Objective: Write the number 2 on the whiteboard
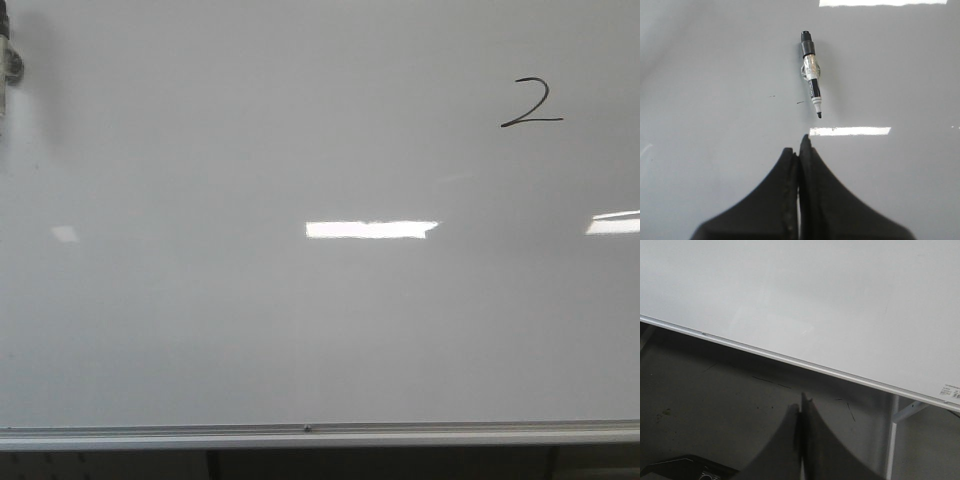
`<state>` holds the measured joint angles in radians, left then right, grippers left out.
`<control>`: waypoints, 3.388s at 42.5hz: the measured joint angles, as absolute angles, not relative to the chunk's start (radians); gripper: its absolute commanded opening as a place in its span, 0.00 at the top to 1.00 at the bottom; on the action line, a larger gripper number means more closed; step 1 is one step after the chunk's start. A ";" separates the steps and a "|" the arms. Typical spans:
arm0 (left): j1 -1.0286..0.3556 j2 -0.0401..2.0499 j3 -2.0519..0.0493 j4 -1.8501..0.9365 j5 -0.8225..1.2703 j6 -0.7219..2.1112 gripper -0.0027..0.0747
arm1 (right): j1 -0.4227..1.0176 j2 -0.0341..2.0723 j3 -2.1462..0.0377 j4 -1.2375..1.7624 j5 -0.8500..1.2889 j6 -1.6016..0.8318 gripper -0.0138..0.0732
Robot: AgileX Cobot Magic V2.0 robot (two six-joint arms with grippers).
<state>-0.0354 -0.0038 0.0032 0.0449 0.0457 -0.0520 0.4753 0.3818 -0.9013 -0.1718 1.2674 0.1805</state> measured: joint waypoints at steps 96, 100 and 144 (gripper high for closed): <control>-0.053 -0.004 0.003 0.045 0.047 -0.049 0.99 | -0.015 0.059 -0.276 0.008 0.433 -0.086 0.92; -0.053 -0.004 0.003 0.045 0.047 -0.049 0.99 | -0.019 0.026 -0.189 0.010 0.341 -0.086 0.92; -0.053 -0.004 0.003 0.045 0.047 -0.049 0.99 | -0.037 -0.010 0.025 0.014 0.013 -0.086 0.92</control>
